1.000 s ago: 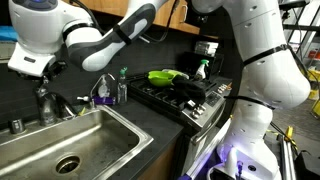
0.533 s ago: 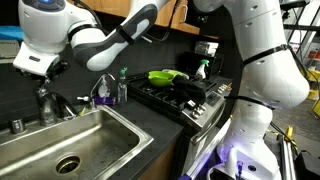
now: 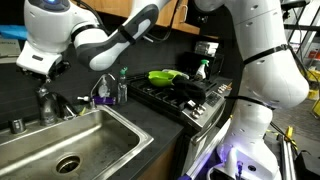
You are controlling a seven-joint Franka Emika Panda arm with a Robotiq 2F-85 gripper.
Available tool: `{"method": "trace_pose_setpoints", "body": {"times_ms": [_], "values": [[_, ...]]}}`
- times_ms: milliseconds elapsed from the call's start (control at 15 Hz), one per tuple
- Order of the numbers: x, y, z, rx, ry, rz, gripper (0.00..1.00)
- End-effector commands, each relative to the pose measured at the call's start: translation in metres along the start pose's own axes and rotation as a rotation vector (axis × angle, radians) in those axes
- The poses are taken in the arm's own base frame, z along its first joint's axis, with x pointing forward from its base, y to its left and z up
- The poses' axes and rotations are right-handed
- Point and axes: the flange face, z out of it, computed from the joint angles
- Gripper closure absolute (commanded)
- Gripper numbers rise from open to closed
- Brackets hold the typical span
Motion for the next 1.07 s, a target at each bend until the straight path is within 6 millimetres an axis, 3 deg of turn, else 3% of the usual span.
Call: {"method": "trace_pose_setpoints", "body": {"times_ms": [0,1000], "values": [[-0.008,-0.041,-0.010,0.082,-0.017,0.031,0.93],[-0.009,-0.058,-0.014,0.101,-0.026,0.056,0.93]]}}
